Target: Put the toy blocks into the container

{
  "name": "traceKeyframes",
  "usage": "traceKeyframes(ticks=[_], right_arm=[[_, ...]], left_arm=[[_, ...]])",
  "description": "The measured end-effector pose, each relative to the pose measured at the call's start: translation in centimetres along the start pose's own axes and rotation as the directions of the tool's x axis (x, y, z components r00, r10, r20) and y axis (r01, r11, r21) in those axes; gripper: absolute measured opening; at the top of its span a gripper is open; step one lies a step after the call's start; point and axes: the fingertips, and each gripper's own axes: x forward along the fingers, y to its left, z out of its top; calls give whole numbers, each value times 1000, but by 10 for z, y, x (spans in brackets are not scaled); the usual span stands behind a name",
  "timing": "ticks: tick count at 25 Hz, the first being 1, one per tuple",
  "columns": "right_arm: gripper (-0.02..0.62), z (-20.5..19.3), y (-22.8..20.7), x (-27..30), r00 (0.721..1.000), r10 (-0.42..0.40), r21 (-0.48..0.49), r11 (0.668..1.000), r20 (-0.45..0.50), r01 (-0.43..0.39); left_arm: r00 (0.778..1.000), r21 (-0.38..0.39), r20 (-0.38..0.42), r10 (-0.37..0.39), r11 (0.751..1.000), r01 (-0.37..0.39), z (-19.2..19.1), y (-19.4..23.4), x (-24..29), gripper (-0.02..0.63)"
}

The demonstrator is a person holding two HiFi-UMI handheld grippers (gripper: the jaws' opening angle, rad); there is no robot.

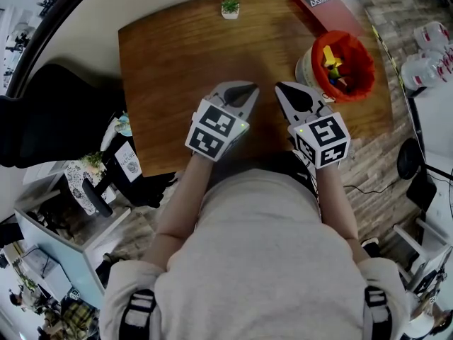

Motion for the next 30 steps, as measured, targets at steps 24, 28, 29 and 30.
traceKeyframes(ticks=[24, 28, 29, 30], right_arm=[[12, 2, 21, -1, 987, 133, -93, 986, -91, -142], [12, 1, 23, -3, 981, 150, -131, 977, -121, -166], [12, 1, 24, -3, 980, 153, -140, 975, -130, -171], [12, 2, 24, -3, 978, 156, -149, 973, -138, -176]], left_arm=[[1000, -26, -2, -30, 999, 30, -5, -5, 2, 14], [999, -26, -6, -32, 999, 31, -7, -4, 3, 14], [999, -26, -7, -34, 999, 34, -7, -4, 3, 14], [999, -27, -5, -35, 999, 35, -7, -3, 3, 14]])
